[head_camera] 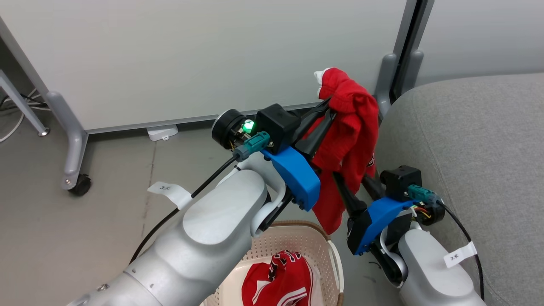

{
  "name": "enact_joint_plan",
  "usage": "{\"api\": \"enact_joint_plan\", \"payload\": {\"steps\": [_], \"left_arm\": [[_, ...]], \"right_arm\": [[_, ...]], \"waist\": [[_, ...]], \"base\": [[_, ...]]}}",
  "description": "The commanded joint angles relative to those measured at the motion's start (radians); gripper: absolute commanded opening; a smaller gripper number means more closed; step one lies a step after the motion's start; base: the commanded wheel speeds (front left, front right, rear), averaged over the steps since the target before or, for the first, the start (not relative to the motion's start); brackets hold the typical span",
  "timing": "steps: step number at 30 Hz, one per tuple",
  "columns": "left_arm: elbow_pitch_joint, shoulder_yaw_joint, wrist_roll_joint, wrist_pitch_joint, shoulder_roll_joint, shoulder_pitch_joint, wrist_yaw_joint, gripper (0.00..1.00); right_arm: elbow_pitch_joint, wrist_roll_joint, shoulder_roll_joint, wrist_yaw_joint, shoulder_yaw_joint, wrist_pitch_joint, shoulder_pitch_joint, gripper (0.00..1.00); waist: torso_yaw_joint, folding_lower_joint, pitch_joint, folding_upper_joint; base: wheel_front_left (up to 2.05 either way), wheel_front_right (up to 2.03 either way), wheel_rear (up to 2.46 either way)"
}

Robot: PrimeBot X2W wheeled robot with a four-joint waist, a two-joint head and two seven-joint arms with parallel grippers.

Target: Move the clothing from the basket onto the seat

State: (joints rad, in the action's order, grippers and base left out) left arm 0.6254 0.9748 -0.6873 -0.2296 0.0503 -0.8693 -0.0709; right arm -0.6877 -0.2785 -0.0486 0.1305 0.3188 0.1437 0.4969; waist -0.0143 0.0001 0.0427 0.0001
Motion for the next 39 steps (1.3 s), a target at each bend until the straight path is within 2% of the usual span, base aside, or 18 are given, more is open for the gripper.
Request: {"api": "enact_joint_plan", "payload": {"steps": [1, 19, 20, 21, 22, 23, 24, 25, 26, 36, 39], "left_arm": [[0.005, 0.005, -0.007, -0.006, 0.000, -0.019, 0.005, 0.00], [0.041, 0.048, -0.038, -0.024, 0.000, -0.026, 0.023, 0.00], [0.043, 0.051, -0.040, -0.025, 0.000, -0.025, 0.023, 0.05], [0.043, 0.051, -0.040, -0.025, 0.000, -0.025, 0.023, 0.05], [0.044, 0.053, -0.042, -0.025, 0.000, -0.024, 0.023, 0.14], [0.047, 0.055, -0.045, -0.025, 0.000, -0.022, 0.021, 0.35], [0.051, 0.059, -0.049, -0.020, 0.000, -0.021, 0.018, 0.44], [0.054, 0.062, -0.055, -0.013, 0.000, -0.019, 0.014, 0.74], [0.058, 0.063, -0.061, -0.008, 0.000, -0.016, 0.012, 1.00], [0.079, 0.062, -0.080, -0.018, 0.001, 0.004, 0.024, 1.00], [0.075, 0.045, -0.087, -0.028, 0.017, 0.041, 0.029, 1.00]], "right_arm": [[-0.015, -0.012, -0.003, 0.000, 0.007, 0.012, 0.022, 0.00], [-0.104, -0.074, -0.003, 0.000, 0.063, 0.078, 0.059, 0.00], [-0.107, -0.075, -0.003, 0.000, 0.064, 0.079, 0.060, 0.00], [-0.107, -0.075, -0.003, 0.000, 0.064, 0.079, 0.060, 0.00], [-0.109, -0.076, -0.003, 0.000, 0.065, 0.081, 0.062, 0.00], [-0.112, -0.078, -0.003, 0.000, 0.067, 0.082, 0.064, 0.00], [-0.114, -0.079, -0.003, 0.000, 0.068, 0.084, 0.066, 0.00], [-0.117, -0.082, -0.003, 0.000, 0.069, 0.086, 0.067, 0.00], [-0.119, -0.083, -0.003, 0.000, 0.071, 0.087, 0.068, 0.00], [-0.137, -0.085, -0.003, 0.000, 0.075, 0.097, 0.077, 0.00], [-0.136, -0.088, -0.003, 0.000, 0.074, 0.101, 0.080, 0.00]], "waist": [[0.003, -0.0001, -0.002, -0.0001], [-0.007, -0.0001, -0.015, -0.0001], [-0.007, -0.0001, -0.015, -0.0001], [-0.007, -0.0001, -0.015, -0.0001], [-0.007, -0.0001, -0.015, -0.0001], [-0.008, -0.0001, -0.016, -0.0001], [-0.008, -0.0001, -0.016, -0.0001], [-0.009, -0.0001, -0.017, -0.0001], [-0.009, -0.0001, -0.017, -0.0001], [-0.009, -0.0001, -0.016, -0.0001], [-0.012, -0.0001, -0.015, -0.0001]], "base": [[0.00, 0.00, 0.00], [0.00, 0.00, 0.00], [0.00, 0.00, 0.00], [0.00, 0.00, 0.00], [0.00, 0.00, 0.00], [0.00, 0.00, 0.00], [0.00, 0.00, 0.00], [0.00, 0.00, 0.00], [0.00, 0.00, 0.00], [0.00, 0.00, 0.00], [0.00, 0.00, 0.00]]}}
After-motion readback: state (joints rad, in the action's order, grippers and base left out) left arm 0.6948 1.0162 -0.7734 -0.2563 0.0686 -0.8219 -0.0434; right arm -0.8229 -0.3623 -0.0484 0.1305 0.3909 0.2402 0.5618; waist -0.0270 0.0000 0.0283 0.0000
